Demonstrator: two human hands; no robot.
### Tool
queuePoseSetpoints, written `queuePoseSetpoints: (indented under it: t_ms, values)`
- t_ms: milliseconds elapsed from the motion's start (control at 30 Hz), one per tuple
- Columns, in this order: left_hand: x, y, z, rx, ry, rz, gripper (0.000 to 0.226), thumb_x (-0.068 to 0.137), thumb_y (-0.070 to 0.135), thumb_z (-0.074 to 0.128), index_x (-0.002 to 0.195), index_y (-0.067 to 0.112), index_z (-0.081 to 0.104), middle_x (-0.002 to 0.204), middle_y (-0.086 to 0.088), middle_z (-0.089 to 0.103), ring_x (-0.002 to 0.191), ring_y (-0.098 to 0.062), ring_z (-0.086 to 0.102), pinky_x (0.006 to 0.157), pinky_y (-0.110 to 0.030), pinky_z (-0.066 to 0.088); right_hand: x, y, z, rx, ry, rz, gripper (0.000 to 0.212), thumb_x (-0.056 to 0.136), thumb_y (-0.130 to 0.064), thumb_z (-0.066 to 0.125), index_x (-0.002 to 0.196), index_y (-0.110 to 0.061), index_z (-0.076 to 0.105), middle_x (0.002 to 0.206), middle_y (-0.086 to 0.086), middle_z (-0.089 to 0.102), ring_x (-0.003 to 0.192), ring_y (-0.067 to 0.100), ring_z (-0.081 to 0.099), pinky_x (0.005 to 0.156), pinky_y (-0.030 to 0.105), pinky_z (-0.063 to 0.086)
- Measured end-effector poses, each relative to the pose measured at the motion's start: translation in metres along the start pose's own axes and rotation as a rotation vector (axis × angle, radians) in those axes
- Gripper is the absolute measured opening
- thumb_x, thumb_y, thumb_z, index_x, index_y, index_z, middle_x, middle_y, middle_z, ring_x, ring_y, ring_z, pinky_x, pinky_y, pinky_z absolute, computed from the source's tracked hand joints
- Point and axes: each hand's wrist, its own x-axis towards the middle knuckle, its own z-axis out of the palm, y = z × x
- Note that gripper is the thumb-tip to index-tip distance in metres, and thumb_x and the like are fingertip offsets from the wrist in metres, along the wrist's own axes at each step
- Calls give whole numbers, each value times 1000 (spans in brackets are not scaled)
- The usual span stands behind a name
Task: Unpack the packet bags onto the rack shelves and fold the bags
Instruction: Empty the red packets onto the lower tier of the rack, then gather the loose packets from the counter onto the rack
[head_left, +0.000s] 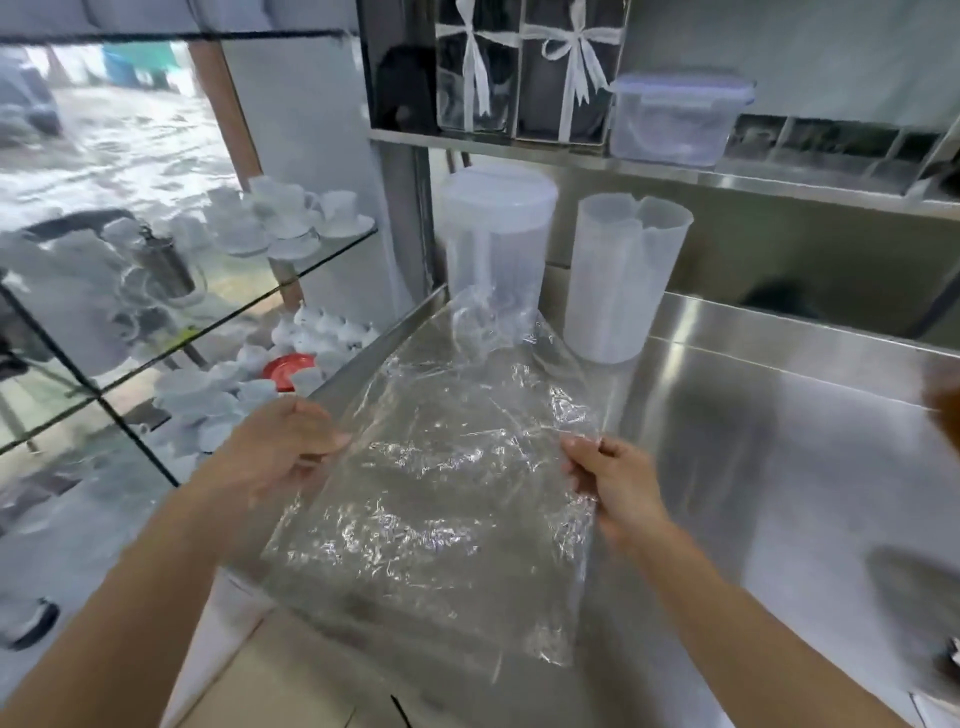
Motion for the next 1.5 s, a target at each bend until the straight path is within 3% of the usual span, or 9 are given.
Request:
queuePoseSetpoints:
  t_ms: [133,200,333,467,533,633,900,1167,1500]
  values:
    - [13,-37,9,-22,223,-29,32,76,-6,62,59,17,48,55,-5,51,42,-12,48,42,-23,38,28,32,35,-145,-6,77,17,83,-2,61,67,-3,58,34,-3,55,29,5,45,35,18,36]
    - [17,-59,19,55,263,-42,34,76,-11,60,57,15,48,56,-10,52,49,-19,50,50,-29,40,40,52,46,-240,17,119,20,82,-2,62,63,-3,57,34,-2,54,29,8,46,34,19,37]
    - [21,-101,37,312,297,-50,32,74,-11,54,56,16,56,73,-21,67,73,-31,61,70,-39,47,50,84,54,-554,75,185,24,82,-20,61,68,0,65,73,21,69,67,33,66,68,41,57]
    - [19,-109,51,414,286,-89,24,81,3,57,61,15,58,77,-22,70,77,-36,65,69,-39,50,45,87,48,-824,15,168,39,84,-32,47,98,0,64,99,20,70,91,33,67,85,41,53]
    - [20,-96,55,541,274,-90,8,84,13,57,82,11,65,93,-20,68,87,-36,64,72,-35,47,44,80,41,-847,-14,128,39,83,-30,48,107,-1,57,106,19,67,96,32,64,87,40,51]
    - [24,-61,69,688,284,49,27,86,23,56,110,11,59,113,-20,60,103,-37,56,87,-41,43,40,62,17,-857,2,62,45,84,-39,53,116,-7,48,117,14,60,106,31,58,88,38,46]
    - [11,20,233,710,-16,434,42,86,29,59,122,8,53,126,-19,56,111,-35,55,99,-42,39,2,26,-121,-1032,162,-110,58,86,-43,55,132,-12,39,135,13,48,124,29,45,100,38,39]
    - [-75,35,426,820,-447,813,50,88,44,50,131,18,45,135,-7,51,124,-25,44,101,-37,36,-100,34,-292,-1218,568,76,49,87,-40,52,125,-10,45,123,15,53,112,34,52,89,39,41]
    - [-144,-12,506,937,-524,1035,64,89,56,34,143,21,27,153,-3,26,142,-20,19,114,-34,15,-173,80,-357,-1152,844,296,56,79,-54,56,115,-11,48,126,10,49,116,30,43,95,39,33]
